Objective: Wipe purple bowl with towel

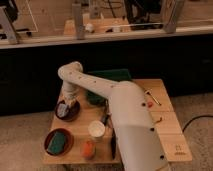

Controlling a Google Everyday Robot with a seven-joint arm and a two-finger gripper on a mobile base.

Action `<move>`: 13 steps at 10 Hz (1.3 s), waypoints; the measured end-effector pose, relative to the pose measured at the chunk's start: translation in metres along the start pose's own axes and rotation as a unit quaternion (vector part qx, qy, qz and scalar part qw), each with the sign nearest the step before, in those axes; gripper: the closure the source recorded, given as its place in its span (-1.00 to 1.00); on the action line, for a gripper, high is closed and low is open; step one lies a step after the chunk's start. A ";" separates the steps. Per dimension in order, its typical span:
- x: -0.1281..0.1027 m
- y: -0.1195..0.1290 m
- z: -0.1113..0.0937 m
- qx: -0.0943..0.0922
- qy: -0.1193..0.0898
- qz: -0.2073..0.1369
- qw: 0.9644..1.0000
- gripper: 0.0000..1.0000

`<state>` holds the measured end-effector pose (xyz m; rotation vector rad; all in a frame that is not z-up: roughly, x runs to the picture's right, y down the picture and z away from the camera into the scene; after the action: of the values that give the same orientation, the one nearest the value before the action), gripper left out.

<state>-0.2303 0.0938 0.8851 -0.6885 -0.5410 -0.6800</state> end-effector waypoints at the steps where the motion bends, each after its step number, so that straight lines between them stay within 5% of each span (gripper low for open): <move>1: -0.006 -0.004 -0.001 0.000 0.001 -0.009 1.000 1.00; 6: -0.033 0.007 0.011 -0.018 0.001 -0.029 0.999 1.00; 13: 0.024 0.059 -0.005 -0.001 0.003 0.058 0.998 1.00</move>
<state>-0.1705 0.1150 0.8742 -0.7135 -0.4916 -0.5730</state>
